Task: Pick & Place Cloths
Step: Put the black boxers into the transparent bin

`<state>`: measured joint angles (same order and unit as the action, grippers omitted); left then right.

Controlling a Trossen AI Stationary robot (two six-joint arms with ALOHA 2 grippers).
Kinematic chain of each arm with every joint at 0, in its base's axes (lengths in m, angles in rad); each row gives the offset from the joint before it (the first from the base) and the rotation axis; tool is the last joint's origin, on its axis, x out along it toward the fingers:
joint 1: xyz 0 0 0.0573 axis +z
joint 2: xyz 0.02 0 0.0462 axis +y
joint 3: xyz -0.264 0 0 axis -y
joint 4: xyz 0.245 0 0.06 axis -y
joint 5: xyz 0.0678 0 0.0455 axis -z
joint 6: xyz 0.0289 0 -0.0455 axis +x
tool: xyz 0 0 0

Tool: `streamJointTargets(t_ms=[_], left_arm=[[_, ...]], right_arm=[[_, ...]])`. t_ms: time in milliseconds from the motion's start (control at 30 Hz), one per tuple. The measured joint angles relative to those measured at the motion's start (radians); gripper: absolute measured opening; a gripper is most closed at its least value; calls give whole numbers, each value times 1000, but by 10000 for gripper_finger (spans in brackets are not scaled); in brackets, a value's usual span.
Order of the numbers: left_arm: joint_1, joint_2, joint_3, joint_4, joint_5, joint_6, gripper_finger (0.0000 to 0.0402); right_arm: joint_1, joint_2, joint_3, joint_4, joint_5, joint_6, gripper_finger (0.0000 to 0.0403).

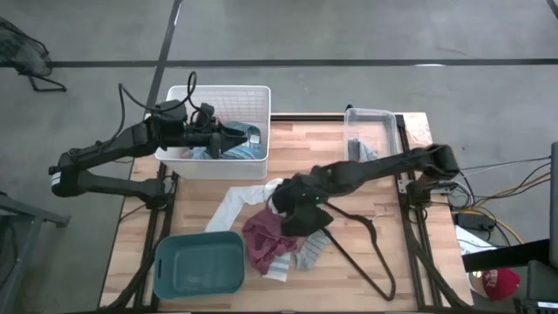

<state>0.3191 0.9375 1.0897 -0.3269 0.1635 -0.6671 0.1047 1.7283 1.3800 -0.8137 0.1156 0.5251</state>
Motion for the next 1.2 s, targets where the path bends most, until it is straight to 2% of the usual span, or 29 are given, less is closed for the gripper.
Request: streamJointTargets(t_ms=[133,267,700,1000,1200], left_arm=[[0,0,0,21,0,-13,245],[0,1,0,30,-1,-12,245],[0,2,0,34,-5,-12,245],[-1,2,0,36,-5,-14,245],[-1,2,0,35,-5,-17,245]], right_arm=[[-3,-111,0,-59,138,25,11],[-26,-233,0,-62,227,51,11],[-121,-542,0,48,488,44,12],[-138,-702,0,17,746,48,11],[-139,-769,0,-41,831,50,12]])
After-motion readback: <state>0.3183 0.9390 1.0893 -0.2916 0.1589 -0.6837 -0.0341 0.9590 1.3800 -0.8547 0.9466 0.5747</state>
